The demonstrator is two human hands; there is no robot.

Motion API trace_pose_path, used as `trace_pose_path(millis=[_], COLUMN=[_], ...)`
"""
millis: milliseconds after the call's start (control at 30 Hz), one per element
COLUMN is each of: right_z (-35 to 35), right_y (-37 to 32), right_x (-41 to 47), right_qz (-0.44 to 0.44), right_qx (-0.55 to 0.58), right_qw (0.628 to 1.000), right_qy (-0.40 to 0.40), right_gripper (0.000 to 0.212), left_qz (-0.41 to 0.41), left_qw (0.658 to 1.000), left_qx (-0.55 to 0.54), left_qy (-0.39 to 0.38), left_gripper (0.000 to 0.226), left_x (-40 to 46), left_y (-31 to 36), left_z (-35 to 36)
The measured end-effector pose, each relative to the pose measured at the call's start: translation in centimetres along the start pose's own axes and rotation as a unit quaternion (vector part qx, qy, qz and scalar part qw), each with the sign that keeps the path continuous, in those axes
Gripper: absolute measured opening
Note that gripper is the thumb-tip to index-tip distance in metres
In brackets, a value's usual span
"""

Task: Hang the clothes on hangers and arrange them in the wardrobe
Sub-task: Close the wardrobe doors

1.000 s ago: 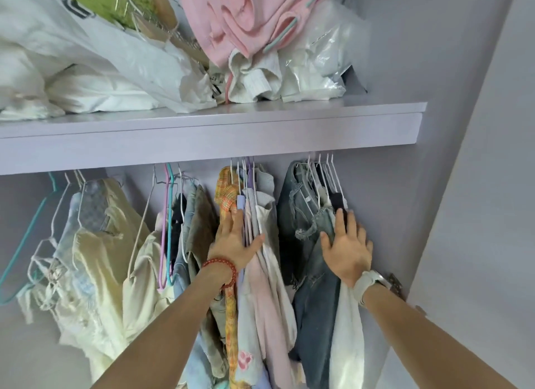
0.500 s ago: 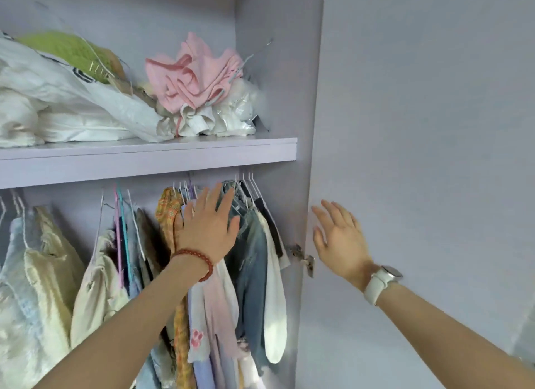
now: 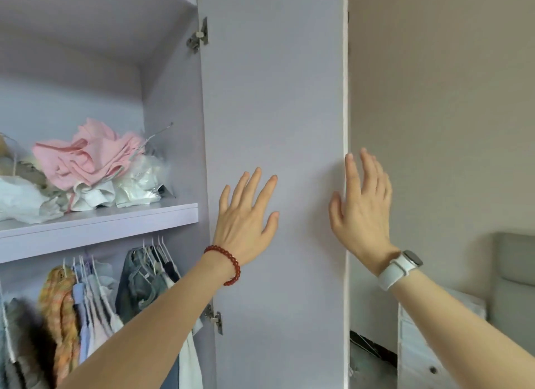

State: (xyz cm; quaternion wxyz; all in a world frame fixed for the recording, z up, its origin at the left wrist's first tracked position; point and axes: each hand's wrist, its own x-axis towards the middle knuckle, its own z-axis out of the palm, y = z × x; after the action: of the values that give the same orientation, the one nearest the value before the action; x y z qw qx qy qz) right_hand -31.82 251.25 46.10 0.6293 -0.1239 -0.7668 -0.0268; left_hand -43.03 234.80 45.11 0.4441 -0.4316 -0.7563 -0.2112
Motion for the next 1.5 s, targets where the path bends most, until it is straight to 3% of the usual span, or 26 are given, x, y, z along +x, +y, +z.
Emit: trace_pose_path(millis=[133, 267, 467, 600, 700, 767, 933, 1133, 1367, 1500], right_z=[1.2, 1.3, 0.7, 2.7, 5.4, 7.3, 12.5, 16.1, 18.6, 19.8], right_y=[0.2, -1.3, -6.5, -12.0, -16.1, -18.8, -24.8, -29.8, -32.4, -32.7], right_x=[-0.9, -2.3, -4.2, -5.4, -5.8, -5.8, -5.8, -5.1, -5.0, -4.7], right_qz=[0.136, 0.157, 0.001, -0.111, -0.209, -0.267, -0.355, -0.368, -0.352, -0.376], right_qx=[0.222, 0.289, 0.429, 0.486, 0.448, 0.403, 0.300, 0.206, 0.139, 0.075], right_qw=[0.955, 0.942, 0.903, 0.867, 0.869, 0.873, 0.856, 0.856, 0.853, 0.838], right_qy=[-0.141, -0.074, -0.001, 0.001, -0.009, -0.069, -0.227, -0.298, -0.358, -0.389], right_gripper=[0.059, 0.044, 0.049, 0.044, 0.043, 0.050, 0.064, 0.069, 0.077, 0.069], left_qz=[0.019, 0.040, 0.078, 0.097, 0.136, 0.127, -0.055, -0.199, -0.271, -0.303], left_qw=[1.000, 0.999, 0.992, 0.981, 0.969, 0.956, 0.913, 0.846, 0.825, 0.805], left_qx=[0.006, -0.001, 0.010, 0.028, 0.140, 0.239, 0.404, 0.478, 0.455, 0.441], left_qy=[-0.013, 0.013, 0.100, 0.167, 0.153, 0.115, -0.010, -0.130, -0.197, -0.256], left_gripper=[0.057, 0.055, 0.052, 0.049, 0.046, 0.045, 0.055, 0.069, 0.066, 0.064], left_x=[0.3, -0.3, -2.0, -3.3, -4.8, -6.1, -9.3, -10.2, -12.1, -11.9], left_y=[2.0, 2.0, -0.3, -3.5, -6.7, -9.3, -15.8, -21.7, -24.0, -25.1], left_z=[0.0, -2.1, -7.2, -11.1, -13.8, -15.4, -18.5, -17.1, -14.3, -14.1])
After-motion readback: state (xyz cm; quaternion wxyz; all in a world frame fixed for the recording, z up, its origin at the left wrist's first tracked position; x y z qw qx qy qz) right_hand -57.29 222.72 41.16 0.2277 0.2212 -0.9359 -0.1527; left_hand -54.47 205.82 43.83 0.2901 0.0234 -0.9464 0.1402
